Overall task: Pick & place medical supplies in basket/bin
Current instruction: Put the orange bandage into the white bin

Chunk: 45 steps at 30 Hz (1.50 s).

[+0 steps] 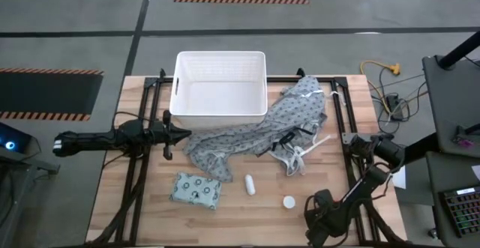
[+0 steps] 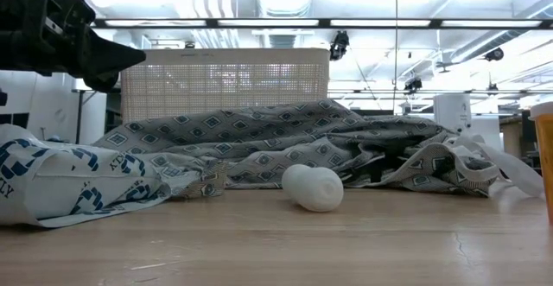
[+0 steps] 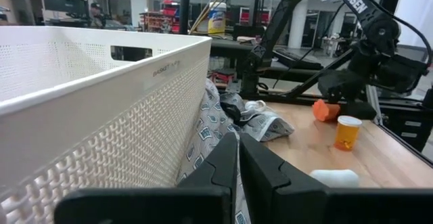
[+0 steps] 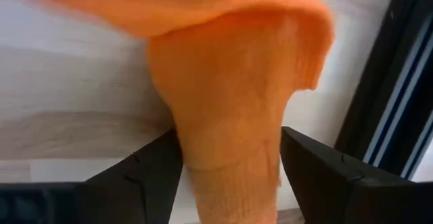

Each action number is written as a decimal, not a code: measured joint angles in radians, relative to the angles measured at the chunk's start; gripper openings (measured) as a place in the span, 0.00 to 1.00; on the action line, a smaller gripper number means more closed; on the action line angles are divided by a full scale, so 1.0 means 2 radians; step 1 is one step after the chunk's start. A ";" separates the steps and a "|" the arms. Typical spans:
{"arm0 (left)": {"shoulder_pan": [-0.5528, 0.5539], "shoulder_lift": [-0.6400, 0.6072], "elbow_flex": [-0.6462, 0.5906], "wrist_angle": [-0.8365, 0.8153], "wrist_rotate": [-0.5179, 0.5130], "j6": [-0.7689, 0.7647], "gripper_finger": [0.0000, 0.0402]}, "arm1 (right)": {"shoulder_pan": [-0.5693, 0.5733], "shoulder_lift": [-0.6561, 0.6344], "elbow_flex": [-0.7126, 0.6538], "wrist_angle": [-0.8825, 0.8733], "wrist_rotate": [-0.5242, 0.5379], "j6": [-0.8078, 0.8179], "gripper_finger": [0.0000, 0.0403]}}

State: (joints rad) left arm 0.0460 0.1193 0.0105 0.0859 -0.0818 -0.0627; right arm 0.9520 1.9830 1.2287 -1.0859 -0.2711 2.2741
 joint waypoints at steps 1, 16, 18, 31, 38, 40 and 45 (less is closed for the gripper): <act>0.000 0.000 0.000 0.000 0.000 0.000 0.00 | 0.000 0.005 0.001 0.002 -0.002 -0.001 0.57; 0.000 0.000 0.000 0.000 0.000 0.000 0.00 | -0.001 -0.073 0.001 -0.038 0.009 -0.008 0.22; 0.000 0.000 0.000 0.000 0.000 -0.001 0.00 | -0.007 -0.092 0.003 -0.040 0.030 -0.009 0.18; 0.000 0.000 0.000 0.000 0.000 -0.002 0.00 | -0.092 -0.245 0.041 -0.006 0.622 -0.236 0.19; 0.000 0.000 0.000 0.000 0.000 -0.002 0.00 | -0.227 -0.296 0.054 0.097 0.618 -0.546 0.19; 0.000 0.000 0.000 0.000 0.000 -0.002 0.00 | -0.274 -0.304 0.053 0.149 0.571 -0.639 0.19; 0.000 0.000 0.000 0.000 0.000 -0.002 0.00 | -0.394 -0.303 0.052 0.277 0.455 -0.813 0.18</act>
State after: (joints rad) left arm 0.0463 0.1192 0.0109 0.0860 -0.0818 -0.0658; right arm 0.1645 1.3767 1.3323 -0.5320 0.6388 0.6490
